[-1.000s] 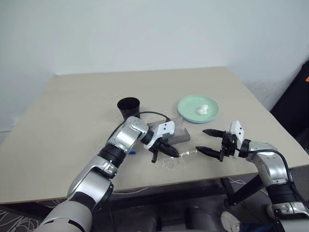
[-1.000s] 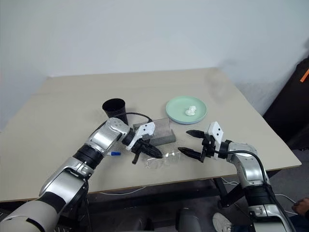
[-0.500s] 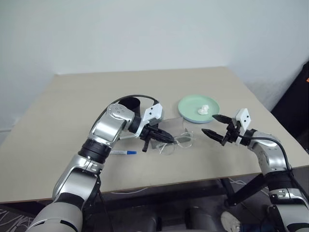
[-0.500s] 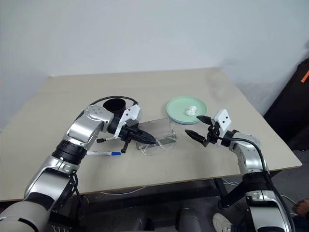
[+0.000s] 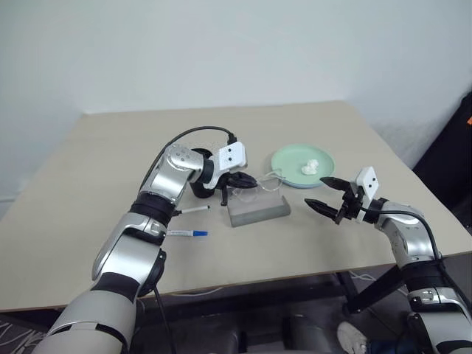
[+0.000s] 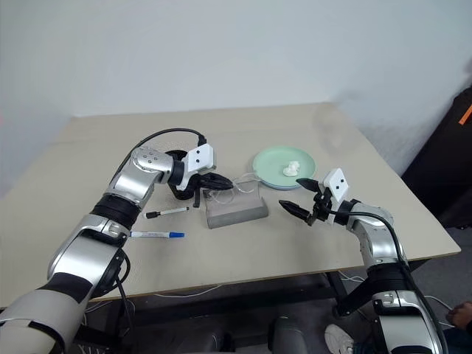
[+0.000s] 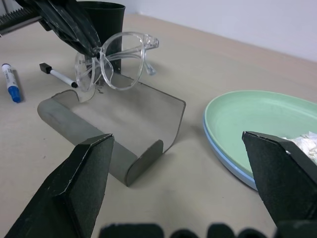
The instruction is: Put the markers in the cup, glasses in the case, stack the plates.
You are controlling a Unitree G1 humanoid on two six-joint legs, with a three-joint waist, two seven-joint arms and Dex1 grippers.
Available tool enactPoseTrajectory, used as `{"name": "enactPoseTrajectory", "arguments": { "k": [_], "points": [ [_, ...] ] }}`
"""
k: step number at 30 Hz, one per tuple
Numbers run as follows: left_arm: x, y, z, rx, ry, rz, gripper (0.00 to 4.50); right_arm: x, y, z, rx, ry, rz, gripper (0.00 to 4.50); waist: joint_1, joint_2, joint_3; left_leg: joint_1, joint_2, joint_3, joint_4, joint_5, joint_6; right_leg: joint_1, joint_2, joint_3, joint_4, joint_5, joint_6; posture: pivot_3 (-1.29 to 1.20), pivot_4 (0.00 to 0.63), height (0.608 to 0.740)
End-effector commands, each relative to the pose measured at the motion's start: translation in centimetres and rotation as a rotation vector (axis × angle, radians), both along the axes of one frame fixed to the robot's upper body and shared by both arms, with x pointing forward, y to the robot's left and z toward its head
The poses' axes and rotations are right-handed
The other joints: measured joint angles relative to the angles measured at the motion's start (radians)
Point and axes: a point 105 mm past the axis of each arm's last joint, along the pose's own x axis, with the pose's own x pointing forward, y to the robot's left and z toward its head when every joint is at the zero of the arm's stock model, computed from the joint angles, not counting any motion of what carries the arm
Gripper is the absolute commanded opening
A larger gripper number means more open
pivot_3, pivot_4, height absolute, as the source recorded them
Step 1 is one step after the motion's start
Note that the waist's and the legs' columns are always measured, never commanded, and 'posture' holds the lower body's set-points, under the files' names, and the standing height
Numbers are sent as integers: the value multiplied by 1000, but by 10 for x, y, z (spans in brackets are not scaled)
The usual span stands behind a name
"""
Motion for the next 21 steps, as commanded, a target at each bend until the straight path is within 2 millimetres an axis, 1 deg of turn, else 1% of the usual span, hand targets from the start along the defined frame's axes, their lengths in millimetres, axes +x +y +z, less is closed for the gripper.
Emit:
{"name": "enactPoseTrajectory", "arguments": {
  "k": [1, 4, 10, 14, 17, 20, 21],
  "points": [
    [8, -9, 3, 70, -101, -29, 11, -2, 6, 13, 15, -57, 18, 4500, 3, 0, 0, 0, 0, 0, 1, 0, 0, 0, 0, 0, 1, 0, 0, 0, 0, 728],
    [9, -9, -2, 94, -118, -35, 11, -4, 4, 12, 16, -54, 14, 4500, 7, 0, 0, 0, -1, 0, 1, 0, 0, 0, -1, 0, 2, 0, 0, 0, 0, 728],
    [5, -15, -20, 119, -87, -65, 11, -7, 5, 6, 23, -45, 4, 4500, 8, -1, 0, 0, -1, 0, 2, 0, 0, 0, -1, 0, 4, 0, 0, 0, 0, 728],
    [5, -15, -23, 128, -84, -69, 11, -7, 5, 5, 24, -44, 2, 4500, 8, -1, 0, 0, -1, 1, 3, 0, 0, 0, -1, 0, 4, 0, 0, 0, 0, 728],
    [-6, -14, -34, 137, 27, -105, 11, -7, 6, 3, 24, -40, 1, 4500, 8, -1, 0, 0, -1, 1, 3, 0, 0, 0, -1, 0, 5, 0, 0, 0, 0, 728],
    [-7, -13, -36, 143, 51, -105, 11, -7, 7, 3, 24, -40, 4, 4500, 8, -1, 0, 1, -1, 1, 3, 0, 0, 0, -1, 0, 5, 0, 0, 0, 0, 728],
    [-7, -13, -37, 144, 58, -101, 208, -6, 8, 3, 25, -41, 6, 4500, 8, -1, 0, 1, -1, 1, 3, 0, 0, 0, -1, 0, 5, 0, 0, 0, 0, 728]
  ]
}}
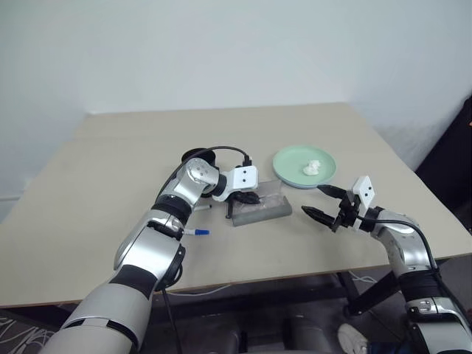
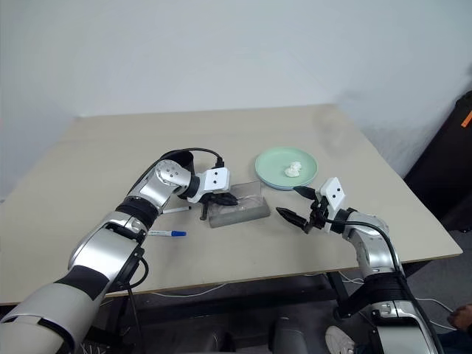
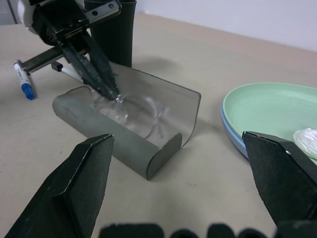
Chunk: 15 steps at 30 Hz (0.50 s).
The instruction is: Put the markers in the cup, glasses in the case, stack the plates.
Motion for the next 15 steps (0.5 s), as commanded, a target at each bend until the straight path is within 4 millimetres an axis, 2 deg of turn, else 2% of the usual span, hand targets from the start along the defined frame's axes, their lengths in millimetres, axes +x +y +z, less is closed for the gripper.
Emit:
{"name": "enactPoseTrajectory", "arguments": {
  "k": [1, 3, 9, 11, 15],
  "points": [
    [1, 0, 6, 5, 14, -1, 418, 3, 4, 16, 4, -67, 13, 4500, 0, 0, 0, 0, 0, 0, 0, 0, 0, 0, 0, 0, 0, 0, 0, 0, 0, 728],
    [1, 0, 5, 3, 25, 0, 827, 2, 5, 17, 5, -68, 17, 4500, 0, 0, 0, 0, 0, 0, 0, 0, 0, 0, 0, 0, 0, 0, 0, 0, 0, 728],
    [-5, 2, 2, 1, 76, -14, 2818, 1, 11, 21, 7, -73, 30, 4500, 0, 0, 0, 0, 0, 0, 0, 0, 0, 0, 0, 0, 0, 0, 0, 0, 0, 728],
    [-2, 2, 4, 0, 33, -6, 3450, 1, 12, 23, 7, -74, 33, 4500, 0, 0, 0, 0, 0, -1, 0, 0, 0, 0, 0, 0, 0, 0, 0, 0, 0, 728],
    [12, -5, 20, -72, -67, 53, 3450, 3, 15, 26, 8, -75, 39, 4500, 5, 0, 0, 0, 0, -1, 0, 0, 0, 0, 0, 0, 0, 0, 0, 0, 0, 728]
  ]
}}
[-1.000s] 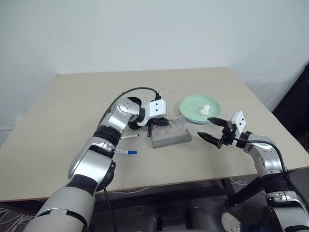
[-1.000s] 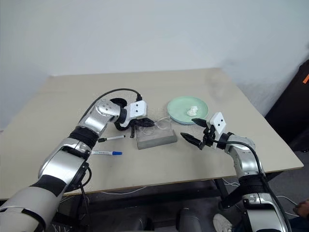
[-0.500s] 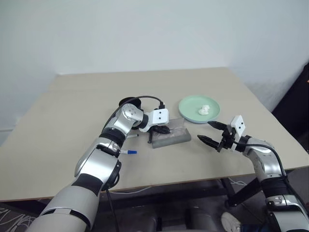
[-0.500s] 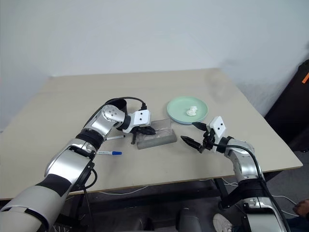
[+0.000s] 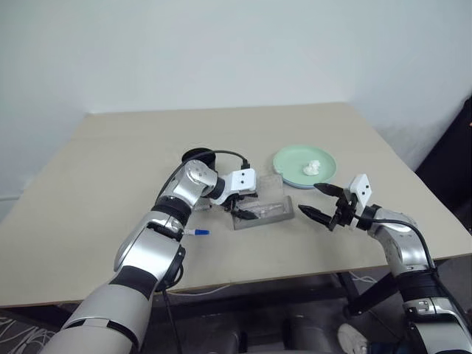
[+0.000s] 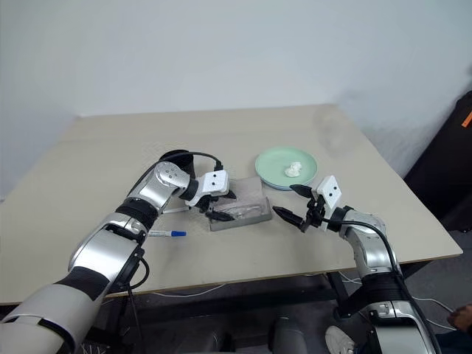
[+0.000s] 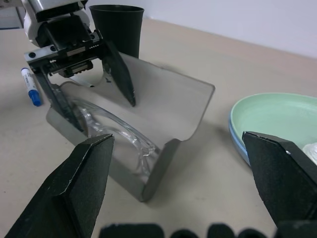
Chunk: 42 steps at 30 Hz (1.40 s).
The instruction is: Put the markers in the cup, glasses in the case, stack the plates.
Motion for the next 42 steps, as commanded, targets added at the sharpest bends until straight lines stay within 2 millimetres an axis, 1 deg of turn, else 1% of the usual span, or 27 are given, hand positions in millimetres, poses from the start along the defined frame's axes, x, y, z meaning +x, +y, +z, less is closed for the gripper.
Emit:
{"name": "enactPoseTrajectory", "arguments": {
  "k": [1, 3, 6, 10, 13, 14, 16, 17, 18, 19, 22, 27, 30, 32, 35, 37, 40, 42],
  "points": [
    [15, -10, 29, -85, -120, 40, 3450, 4, 7, 21, 6, -66, 22, 4500, 5, 0, 0, 0, 0, 0, 0, 0, 0, 0, 0, 0, 0, 0, 0, 0, 0, 728],
    [20, -14, 40, -128, -149, 52, 3450, 5, 8, 21, 7, -65, 23, 4500, 6, 0, 0, 0, 0, 0, 0, 0, 0, 0, 0, 0, 0, 0, 0, 0, 0, 728],
    [24, -17, 52, -162, -191, 61, 3450, 6, 8, 21, 7, -64, 24, 4500, 8, 0, 0, 0, 0, 0, 0, 0, 0, 0, 0, 0, 0, 0, 0, 0, 0, 728],
    [37, -17, 68, -202, -277, 132, 3450, 7, 11, 20, 7, -65, 26, 4500, 10, 0, 0, 0, 0, 0, 0, 0, 0, 0, 0, 0, 0, 0, 0, 0, 0, 728],
    [47, -14, 73, -181, -377, 182, 2893, 7, 13, 20, 9, -69, 26, 4500, 10, 0, 0, 0, 0, 0, 0, 0, 0, 0, 0, 0, 0, 0, 0, 0, 0, 728],
    [48, -13, 73, -169, -399, 189, 2627, 7, 13, 20, 9, -70, 26, 4500, 10, 0, 0, 0, 0, 0, 0, 0, 0, 0, 0, 0, 0, 0, 0, 0, 0, 728],
    [54, -12, 69, -119, -449, 217, 1880, 6, 13, 20, 10, -71, 24, 4500, 10, 0, 0, 0, 0, 0, 0, 0, 0, 0, 0, 0, 0, 0, 1, 0, 0, 728],
    [55, -12, 68, -101, -466, 229, 1579, 5, 13, 20, 10, -71, 22, 4500, 10, 0, 0, 0, 0, 0, 0, 0, 0, 0, 0, 0, 0, 0, 1, 0, 0, 728],
    [57, -12, 65, -78, -483, 240, 1160, 5, 13, 19, 10, -71, 21, 4500, 11, 0, 0, 0, 0, 0, 0, 0, 0, 0, 0, 0, 0, 1, 1, 0, 0, 728],
    [59, -11, 62, -48, -498, 249, 901, 5, 12, 19, 10, -71, 20, 4500, 11, 0, 0, 0, 0, 0, 0, 0, 0, 0, 0, 0, 0, 1, 1, 0, 0, 728],
    [62, -11, 52, 31, -528, 265, 901, 4, 11, 19, 10, -71, 15, 4500, 11, 0, 0, 0, -1, 0, 0, 0, 0, 0, 0, 0, 0, 2, 3, 0, 0, 728],
    [61, -10, 35, 130, -554, 249, 901, 2, 9, 16, 10, -67, 7, 4500, 11, 0, 0, -1, -1, -1, 0, 0, 0, 0, 0, 0, 0, 2, 4, 0, 0, 728],
    [61, -8, 27, 183, -573, 238, 901, 2, 8, 14, 10, -65, 4, 4500, 10, -1, 0, -1, -1, -1, 0, 0, 0, 0, 0, 0, 0, 2, 4, 0, 0, 728],
    [59, -4, 18, 235, -586, 217, 901, 1, 6, 11, 9, -61, 1, 4500, 10, -1, 0, -1, -1, -1, 0, 0, 0, 0, 0, 0, 0, 2, 4, 0, 0, 728],
    [55, 1, 4, 287, -552, 197, 901, 1, 6, 7, 8, -58, -2, 4500, 11, -1, 0, -1, -1, 0, 0, 0, 0, 0, 0, 0, 0, 2, 4, 0, 0, 728],
    [52, 1, 0, 278, -509, 196, 901, 1, 6, 6, 7, -58, -3, 4500, 10, -1, 0, -1, -1, 0, 0, 0, 0, 0, 0, 0, -1, 2, 4, 0, 0, 728],
    [48, -5, 1, 168, -377, 258, 901, 1, 6, 4, 6, -57, -3, 4500, 10, -1, 0, -1, -1, 0, 0, 0, 0, 0, 0, 0, -1, 2, 4, 0, 0, 728],
    [45, -9, 3, 115, -310, 267, 901, 1, 6, 2, 5, -55, -4, 4500, 10, -1, 0, -1, -1, -1, 0, 0, 0, 0, 0, -1, -1, 2, 4, 0, 0, 728]
  ]
}}
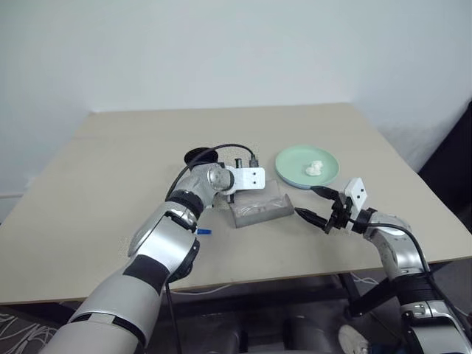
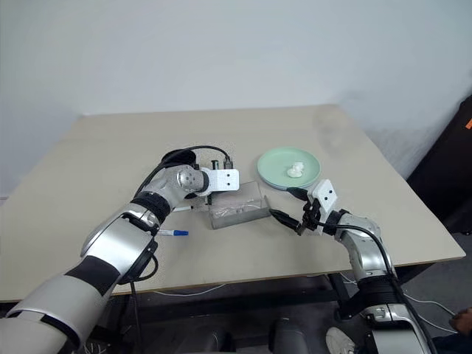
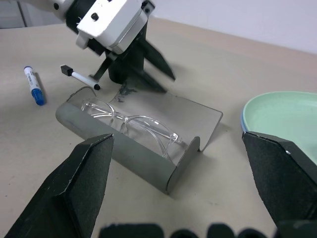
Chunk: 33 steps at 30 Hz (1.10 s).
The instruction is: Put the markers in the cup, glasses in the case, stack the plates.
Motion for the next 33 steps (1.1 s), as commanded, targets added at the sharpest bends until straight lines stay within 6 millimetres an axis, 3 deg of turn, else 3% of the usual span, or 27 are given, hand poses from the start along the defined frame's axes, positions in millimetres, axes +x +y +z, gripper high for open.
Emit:
{"name": "enactPoseTrajectory", "arguments": {
  "k": [1, 14, 27, 33],
  "points": [
    [-1, -7, 12, -127, 74, 19, 901, 4, 0, 10, -3, -54, 1, 4500, 0, 0, 0, 0, 0, 0, 0, 0, 0, 0, 0, 0, 0, 0, 0, 0, 0, 728],
    [3, -10, 45, -310, 124, 25, 901, 9, 1, 2, -9, -46, 19, 4500, -1, 0, 0, 1, 0, 0, 0, 0, 0, 0, 0, 0, 0, 0, 0, 0, 0, 728],
    [-31, -11, 9, -48, 150, -252, 901, 11, 5, 0, -9, -54, 28, 4500, -1, 0, 0, 1, 0, 0, 0, 0, 0, 0, 0, 1, 1, 0, 0, 0, 0, 728],
    [-36, -9, -2, 16, 159, -273, 901, 10, 5, 0, -10, -57, 24, 4500, -1, 0, 0, 1, 0, 0, 0, 0, 0, 1, 0, 1, 1, 0, 0, 0, 0, 728]
  ]
}}
